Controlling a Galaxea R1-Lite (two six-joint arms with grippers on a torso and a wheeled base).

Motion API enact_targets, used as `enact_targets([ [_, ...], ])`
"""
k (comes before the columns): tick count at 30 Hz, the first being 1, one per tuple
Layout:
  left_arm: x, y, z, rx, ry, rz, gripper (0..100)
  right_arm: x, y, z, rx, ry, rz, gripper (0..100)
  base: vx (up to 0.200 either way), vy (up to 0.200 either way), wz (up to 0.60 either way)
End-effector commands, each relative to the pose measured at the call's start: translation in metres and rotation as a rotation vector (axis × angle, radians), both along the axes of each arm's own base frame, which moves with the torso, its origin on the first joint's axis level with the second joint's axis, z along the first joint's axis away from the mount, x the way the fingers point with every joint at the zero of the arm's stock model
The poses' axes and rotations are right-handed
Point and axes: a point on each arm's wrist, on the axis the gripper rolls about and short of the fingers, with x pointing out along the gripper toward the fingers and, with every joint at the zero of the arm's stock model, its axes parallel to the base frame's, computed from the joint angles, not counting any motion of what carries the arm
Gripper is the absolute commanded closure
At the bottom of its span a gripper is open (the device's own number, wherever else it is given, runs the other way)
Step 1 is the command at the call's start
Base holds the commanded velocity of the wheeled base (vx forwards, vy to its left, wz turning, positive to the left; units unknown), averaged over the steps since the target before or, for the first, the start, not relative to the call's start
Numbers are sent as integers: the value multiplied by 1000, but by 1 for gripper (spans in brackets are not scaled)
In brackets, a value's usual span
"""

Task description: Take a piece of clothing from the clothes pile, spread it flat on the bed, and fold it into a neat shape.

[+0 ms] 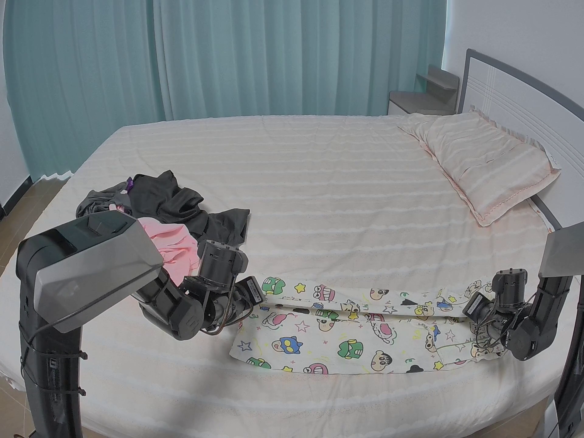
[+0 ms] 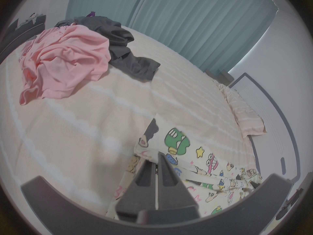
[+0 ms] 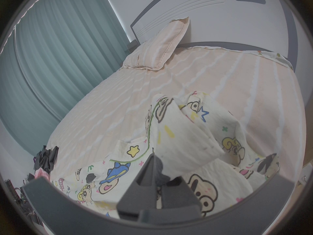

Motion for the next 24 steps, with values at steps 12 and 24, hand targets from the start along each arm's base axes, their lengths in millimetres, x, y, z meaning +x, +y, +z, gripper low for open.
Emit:
enact_targets([
  [12,-18,-5,-15,31,65,-29,0,-6,0,-2,-21,34,13,0,0,0,0],
  [24,-38,20,17,-42,60,59,0,-15,-9,33,-67,-46,12,0,0,0,0],
])
